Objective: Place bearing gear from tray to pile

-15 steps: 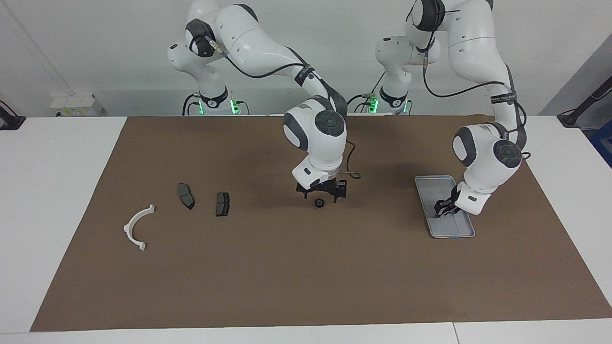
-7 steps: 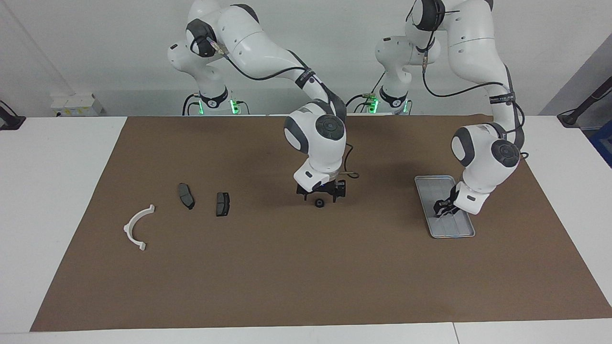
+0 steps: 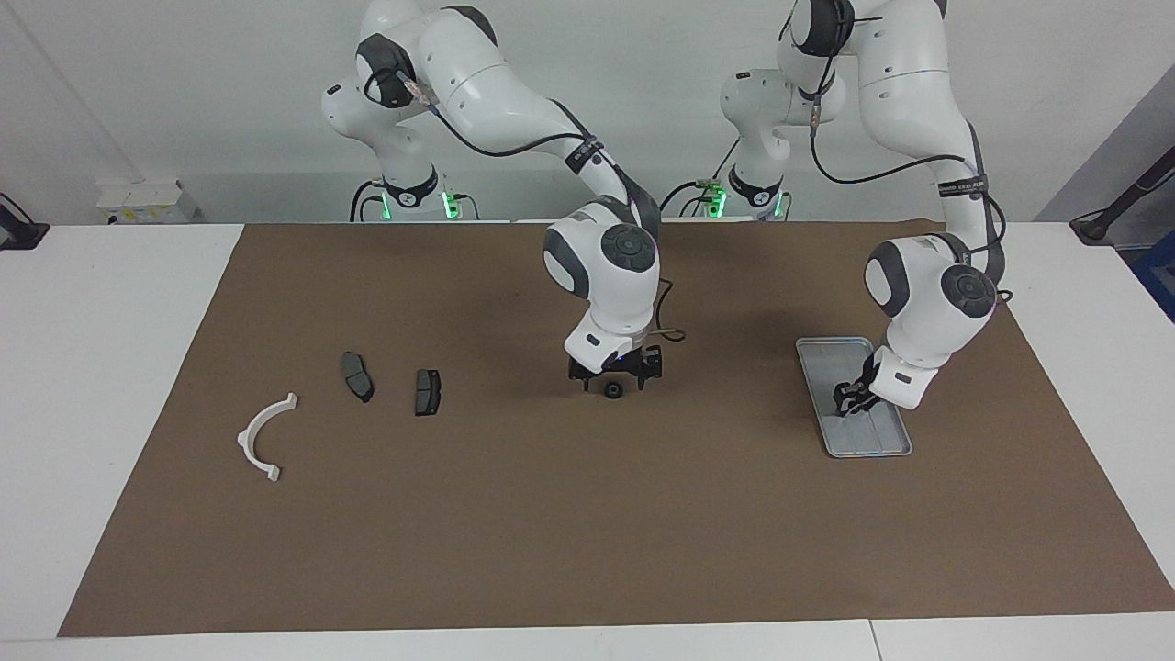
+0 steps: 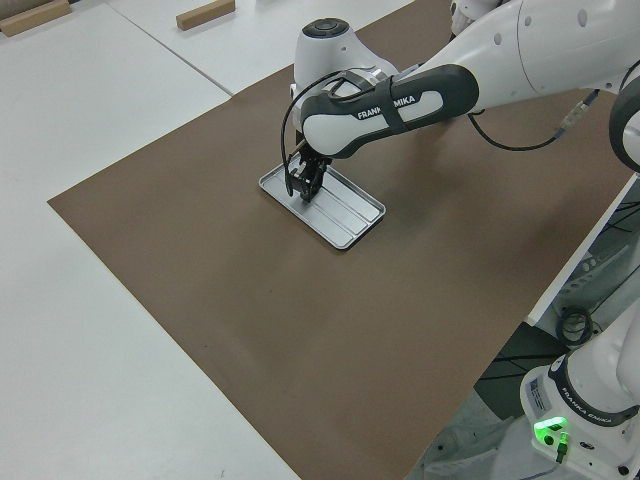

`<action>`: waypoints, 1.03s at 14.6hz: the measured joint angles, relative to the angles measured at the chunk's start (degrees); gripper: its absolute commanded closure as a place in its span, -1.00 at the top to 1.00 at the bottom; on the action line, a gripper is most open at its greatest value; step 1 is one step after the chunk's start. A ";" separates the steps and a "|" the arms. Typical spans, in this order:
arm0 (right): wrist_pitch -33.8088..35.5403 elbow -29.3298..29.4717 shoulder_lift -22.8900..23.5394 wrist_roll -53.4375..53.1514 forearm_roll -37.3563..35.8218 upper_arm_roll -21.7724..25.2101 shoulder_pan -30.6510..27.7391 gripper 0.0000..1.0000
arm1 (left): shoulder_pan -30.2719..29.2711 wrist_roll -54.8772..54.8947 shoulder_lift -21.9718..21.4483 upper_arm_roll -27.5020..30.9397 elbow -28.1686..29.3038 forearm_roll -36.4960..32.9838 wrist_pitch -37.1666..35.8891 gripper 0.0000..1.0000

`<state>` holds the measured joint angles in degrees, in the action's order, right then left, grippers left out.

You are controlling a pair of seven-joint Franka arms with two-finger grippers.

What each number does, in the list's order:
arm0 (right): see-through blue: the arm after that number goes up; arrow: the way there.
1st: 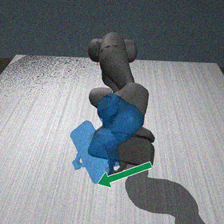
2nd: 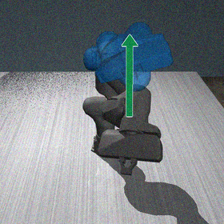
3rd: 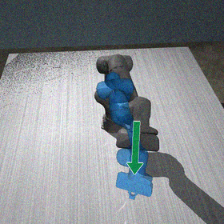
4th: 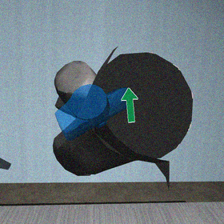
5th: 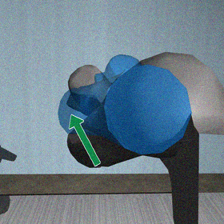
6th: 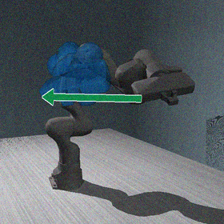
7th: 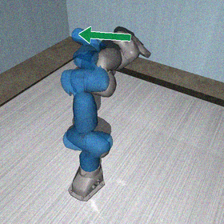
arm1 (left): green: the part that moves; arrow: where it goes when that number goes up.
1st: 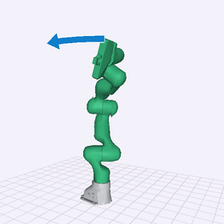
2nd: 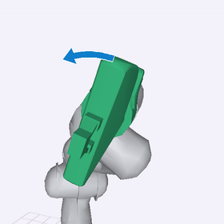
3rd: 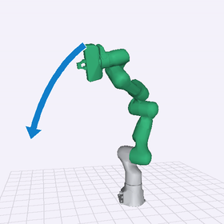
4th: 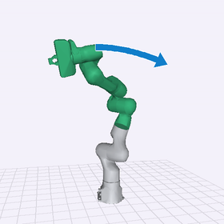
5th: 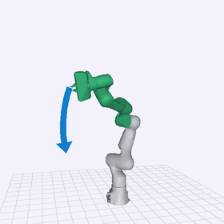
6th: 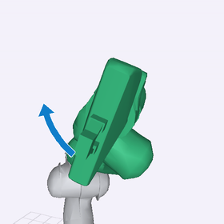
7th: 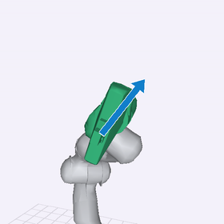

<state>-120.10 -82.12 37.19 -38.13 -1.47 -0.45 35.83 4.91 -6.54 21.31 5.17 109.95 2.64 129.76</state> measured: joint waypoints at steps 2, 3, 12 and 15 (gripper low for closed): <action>-0.39 -0.79 -0.19 0.00 0.00 0.00 0.00 1.00 | 0.01 -0.01 0.00 -0.01 0.00 0.00 0.00 0.00; -0.44 -1.10 -0.38 0.00 0.00 0.00 0.00 1.00 | 0.01 -0.06 0.00 -0.01 0.00 0.00 0.00 0.00; -4.06 -4.31 -1.29 0.00 0.05 -0.07 0.82 1.00 | 0.02 -0.99 -0.01 -0.02 0.01 0.00 0.00 -0.04; -4.07 -4.39 -1.32 0.00 0.05 -0.07 0.83 1.00 | 0.03 -1.06 -0.01 -0.03 0.01 0.00 0.00 -0.21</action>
<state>-124.17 -86.51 35.87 -38.13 -1.42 -0.51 36.67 4.94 -7.61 21.30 5.14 109.96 2.64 129.76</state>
